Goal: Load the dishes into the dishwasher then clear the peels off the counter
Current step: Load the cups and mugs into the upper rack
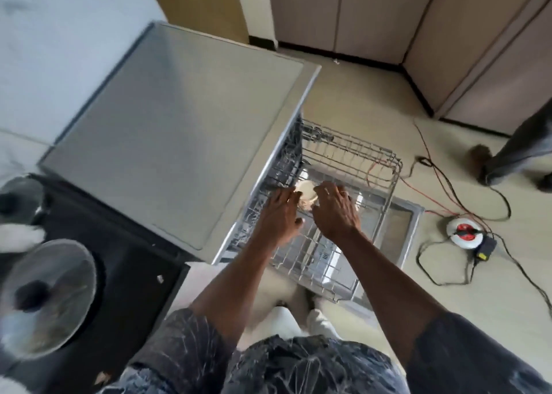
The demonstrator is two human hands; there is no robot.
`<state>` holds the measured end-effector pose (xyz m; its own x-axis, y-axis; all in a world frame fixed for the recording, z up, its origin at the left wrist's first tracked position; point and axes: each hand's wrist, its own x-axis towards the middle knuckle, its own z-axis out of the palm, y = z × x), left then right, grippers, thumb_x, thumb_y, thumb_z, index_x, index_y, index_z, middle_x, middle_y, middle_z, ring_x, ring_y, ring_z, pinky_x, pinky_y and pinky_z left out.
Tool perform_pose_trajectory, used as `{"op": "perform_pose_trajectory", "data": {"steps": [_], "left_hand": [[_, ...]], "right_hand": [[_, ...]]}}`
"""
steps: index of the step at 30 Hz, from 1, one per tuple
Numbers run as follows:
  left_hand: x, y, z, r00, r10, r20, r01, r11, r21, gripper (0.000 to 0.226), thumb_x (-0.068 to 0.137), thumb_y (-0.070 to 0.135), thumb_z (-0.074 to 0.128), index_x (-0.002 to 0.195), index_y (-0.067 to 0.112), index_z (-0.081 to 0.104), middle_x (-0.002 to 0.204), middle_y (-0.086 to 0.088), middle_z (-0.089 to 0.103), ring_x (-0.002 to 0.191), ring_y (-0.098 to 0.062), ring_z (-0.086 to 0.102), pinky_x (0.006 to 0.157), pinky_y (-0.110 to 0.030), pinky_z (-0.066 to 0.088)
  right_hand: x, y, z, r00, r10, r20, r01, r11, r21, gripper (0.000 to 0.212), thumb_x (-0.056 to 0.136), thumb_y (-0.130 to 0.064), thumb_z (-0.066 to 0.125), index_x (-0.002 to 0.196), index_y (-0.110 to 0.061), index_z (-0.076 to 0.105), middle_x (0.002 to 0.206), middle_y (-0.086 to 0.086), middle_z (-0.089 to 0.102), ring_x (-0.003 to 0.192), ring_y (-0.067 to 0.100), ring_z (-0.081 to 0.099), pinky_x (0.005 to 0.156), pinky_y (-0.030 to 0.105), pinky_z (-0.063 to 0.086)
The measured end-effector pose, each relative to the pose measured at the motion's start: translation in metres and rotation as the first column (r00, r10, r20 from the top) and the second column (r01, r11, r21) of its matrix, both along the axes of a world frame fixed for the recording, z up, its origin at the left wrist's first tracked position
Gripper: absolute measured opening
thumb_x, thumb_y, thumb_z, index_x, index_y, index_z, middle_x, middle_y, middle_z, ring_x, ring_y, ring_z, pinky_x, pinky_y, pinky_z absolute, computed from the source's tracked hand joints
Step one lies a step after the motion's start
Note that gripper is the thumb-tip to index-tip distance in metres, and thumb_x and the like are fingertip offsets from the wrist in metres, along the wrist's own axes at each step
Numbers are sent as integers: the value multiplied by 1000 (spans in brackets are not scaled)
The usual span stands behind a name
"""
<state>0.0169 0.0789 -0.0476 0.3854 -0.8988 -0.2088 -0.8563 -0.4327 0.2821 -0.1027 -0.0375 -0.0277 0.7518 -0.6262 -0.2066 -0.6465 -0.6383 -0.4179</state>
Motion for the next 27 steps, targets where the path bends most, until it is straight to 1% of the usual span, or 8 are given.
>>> {"op": "perform_pose_trajectory", "data": {"steps": [3, 5, 7, 10, 15, 20, 24, 27], "left_hand": [[9, 24, 36, 997, 70, 28, -63, 978, -199, 60, 83, 32, 67, 138, 14, 50, 144, -9, 50, 137, -30, 42, 114, -46, 36], [21, 50, 56, 986, 162, 34, -147, 950, -275, 59, 82, 30, 68, 136, 16, 51, 145, -6, 50, 137, -27, 41, 113, -42, 37], [34, 84, 69, 957, 287, 27, -264, 911, -317, 59, 83, 27, 70, 137, 16, 51, 149, -6, 47, 139, -27, 39, 114, -39, 36], [51, 134, 85, 904, 428, 3, -399, 845, -357, 58, 84, 23, 71, 138, 15, 50, 148, -6, 47, 139, -26, 39, 114, -40, 35], [74, 234, 103, 764, 645, 0, -575, 682, -452, 55, 83, 25, 70, 135, 14, 55, 144, -6, 52, 137, -22, 41, 117, -36, 31], [98, 338, 111, 627, 779, -24, -691, 541, -479, 51, 84, 31, 69, 132, 16, 59, 141, -5, 55, 133, -24, 44, 116, -38, 33], [122, 430, 112, 496, 865, -69, -778, 408, -477, 50, 83, 33, 66, 128, 12, 62, 139, -10, 57, 133, -27, 46, 117, -38, 29], [137, 499, 110, 409, 911, -47, -816, 342, -465, 56, 80, 42, 58, 127, 13, 63, 136, -8, 59, 132, -28, 48, 115, -42, 35]], "right_hand": [[22, 15, 31, 996, 41, 76, -39, 999, -36, 41, 95, -25, 54, 136, -18, 52, 143, 5, 47, 126, 31, 44, 98, 44, 42], [39, 29, 43, 991, 57, 121, -54, 998, -24, 39, 97, -29, 54, 135, -21, 50, 142, 2, 46, 126, 29, 44, 99, 45, 42], [59, 48, 50, 978, 139, 155, -130, 990, -62, 42, 96, -35, 60, 135, -21, 51, 141, 6, 47, 125, 34, 46, 99, 48, 44], [86, 76, 55, 916, 302, 265, -274, 952, -139, 45, 90, -23, 68, 132, -12, 56, 136, 14, 52, 121, 42, 50, 95, 53, 47], [144, 150, 66, 810, 461, 362, -413, 887, -207, 45, 84, -20, 74, 126, -8, 61, 130, 16, 56, 115, 44, 54, 92, 53, 49], [205, 243, 73, 692, 660, 293, -616, 751, -237, 44, 83, -23, 76, 123, -11, 63, 129, 14, 56, 110, 42, 57, 86, 51, 54], [255, 322, 91, 620, 746, 245, -710, 665, -229, 50, 83, -26, 75, 128, -11, 61, 131, 13, 55, 111, 41, 56, 92, 48, 51], [299, 372, 100, 561, 798, 220, -766, 601, -230, 55, 81, -27, 75, 131, -10, 59, 131, 17, 54, 112, 44, 56, 95, 49, 50]]}}
